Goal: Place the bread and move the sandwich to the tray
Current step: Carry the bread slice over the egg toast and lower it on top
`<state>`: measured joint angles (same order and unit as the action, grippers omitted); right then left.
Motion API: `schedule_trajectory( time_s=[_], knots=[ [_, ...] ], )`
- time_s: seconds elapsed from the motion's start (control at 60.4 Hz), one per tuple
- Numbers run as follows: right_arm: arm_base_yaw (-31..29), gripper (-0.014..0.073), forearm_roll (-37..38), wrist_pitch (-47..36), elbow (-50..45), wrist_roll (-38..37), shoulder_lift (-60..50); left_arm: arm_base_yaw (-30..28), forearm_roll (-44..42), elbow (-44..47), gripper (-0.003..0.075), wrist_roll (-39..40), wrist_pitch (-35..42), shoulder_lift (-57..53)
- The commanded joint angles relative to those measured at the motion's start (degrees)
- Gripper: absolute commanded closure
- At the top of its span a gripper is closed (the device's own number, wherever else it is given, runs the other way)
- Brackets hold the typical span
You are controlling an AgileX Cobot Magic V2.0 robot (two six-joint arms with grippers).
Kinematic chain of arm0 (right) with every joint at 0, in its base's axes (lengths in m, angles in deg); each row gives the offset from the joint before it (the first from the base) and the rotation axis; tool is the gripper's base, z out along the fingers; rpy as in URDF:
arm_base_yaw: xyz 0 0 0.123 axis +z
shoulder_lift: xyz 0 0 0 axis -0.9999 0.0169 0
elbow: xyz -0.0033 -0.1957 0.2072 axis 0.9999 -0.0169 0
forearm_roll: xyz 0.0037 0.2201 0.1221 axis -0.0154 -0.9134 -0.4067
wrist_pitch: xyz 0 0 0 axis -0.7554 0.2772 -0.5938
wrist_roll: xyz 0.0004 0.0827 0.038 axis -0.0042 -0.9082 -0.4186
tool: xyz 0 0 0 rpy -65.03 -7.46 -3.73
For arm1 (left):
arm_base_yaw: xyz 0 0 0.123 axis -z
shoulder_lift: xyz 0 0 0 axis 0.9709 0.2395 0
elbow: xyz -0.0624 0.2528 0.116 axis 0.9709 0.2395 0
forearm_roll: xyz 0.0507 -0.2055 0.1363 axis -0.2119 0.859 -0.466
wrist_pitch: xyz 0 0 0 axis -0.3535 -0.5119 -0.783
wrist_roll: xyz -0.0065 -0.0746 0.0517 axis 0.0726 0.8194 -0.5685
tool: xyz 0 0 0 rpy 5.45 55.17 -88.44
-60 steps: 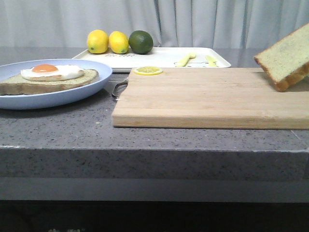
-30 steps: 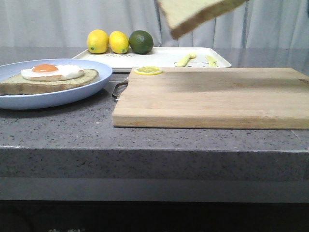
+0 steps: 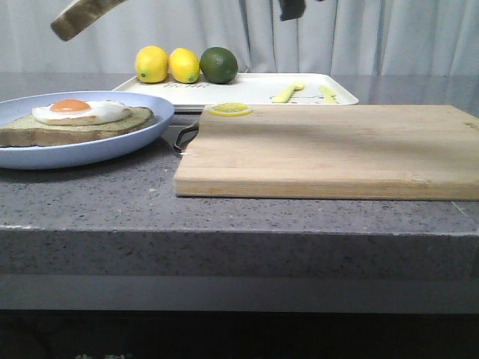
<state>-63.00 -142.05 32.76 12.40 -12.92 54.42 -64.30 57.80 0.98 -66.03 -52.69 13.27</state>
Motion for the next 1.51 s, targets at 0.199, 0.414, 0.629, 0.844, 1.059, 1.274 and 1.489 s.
schedule_trajectory(
  time_s=[0.199, 0.414, 0.629, 0.844, 1.059, 1.274, 1.489],
  knots=[
    [6.21, 0.0447, -5.46, -3.1, 13.41, -7.88, 9.48, 0.51, -0.26, -1.55, 0.0237, 0.43, 4.67, 0.58],
    [7.31, 0.0447, -5.46, -4.44, 16.74, -10.58, 15.24, 0.51, -0.26, -1.55, 0.0237, 0.43, 4.67, 0.58],
    [7.31, 0.0447, -4.91, -4.63, 16.63, -10.47, 16.46, 0.51, -0.26, -1.55, 0.0237, 0.43, 4.67, 0.58],
    [6.89, 0.0351, 1.61, -4.43, 16.63, -10.44, 16.46, 0.51, -0.26, -1.55, 0.0237, 0.43, 4.67, 0.58],
    [4.75, 0.0176, 6.49, 0.02, 16.63, -10.44, 16.22, 0.51, -0.26, -1.55, 0.0237, 0.43, 4.67, 0.58],
    [2.04, 0.0168, 15.09, 4.29, 16.61, -10.44, 13.49, 0.51, -0.26, -1.55, 0.0237, 0.43, 4.67, 0.58],
    [0.84, 0.0168, 33.83, 9.36, 16.61, -10.44, 6.25, 0.51, -0.26, -1.55, 0.0237, 0.43, 4.67, 0.58]
  ],
)
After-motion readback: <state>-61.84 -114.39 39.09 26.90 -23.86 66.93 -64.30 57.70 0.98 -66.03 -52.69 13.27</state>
